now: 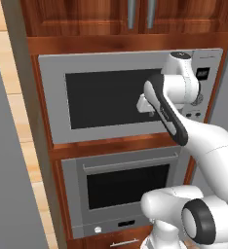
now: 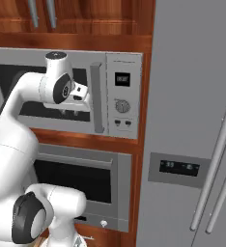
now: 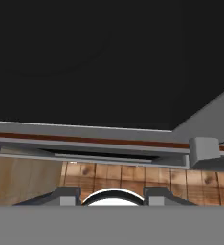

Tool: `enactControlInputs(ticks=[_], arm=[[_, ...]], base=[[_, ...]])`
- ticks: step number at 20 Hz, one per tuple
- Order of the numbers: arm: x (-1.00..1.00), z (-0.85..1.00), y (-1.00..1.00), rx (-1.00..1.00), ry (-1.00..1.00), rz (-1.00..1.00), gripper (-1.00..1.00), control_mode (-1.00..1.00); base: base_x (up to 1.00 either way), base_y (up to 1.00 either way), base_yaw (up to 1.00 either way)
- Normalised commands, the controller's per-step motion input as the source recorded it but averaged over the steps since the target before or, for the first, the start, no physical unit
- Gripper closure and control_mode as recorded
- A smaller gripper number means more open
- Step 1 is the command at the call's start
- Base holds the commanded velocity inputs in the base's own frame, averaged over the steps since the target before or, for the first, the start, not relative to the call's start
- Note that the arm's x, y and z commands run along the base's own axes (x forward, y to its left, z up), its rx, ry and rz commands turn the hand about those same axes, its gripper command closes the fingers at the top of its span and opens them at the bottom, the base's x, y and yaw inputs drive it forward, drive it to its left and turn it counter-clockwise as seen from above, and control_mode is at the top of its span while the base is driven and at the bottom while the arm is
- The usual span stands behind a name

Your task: Take the baked cake out of the oven and place it on the plate for cooling. Then close the oven door.

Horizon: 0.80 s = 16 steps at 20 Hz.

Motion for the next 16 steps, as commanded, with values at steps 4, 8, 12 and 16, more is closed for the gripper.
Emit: enactControlInputs(ticks=[4, 8, 12, 16], arm=[[0.0, 0.0, 0.0, 0.0, 0.0, 0.0, -1.0, 1.0], [0.0, 0.0, 0.0, 0.0, 0.0, 0.0, -1.0, 1.0], [0.0, 0.0, 0.0, 0.0, 0.0, 0.0, -1.0, 1.0], [0.0, 0.0, 0.0, 0.0, 0.0, 0.0, -1.0, 1.0]], base=[[-0.28, 0.0, 0.0], [-1.0, -0.45, 0.05], [-0.28, -0.88, 0.41], [0.0, -0.78, 0.65]])
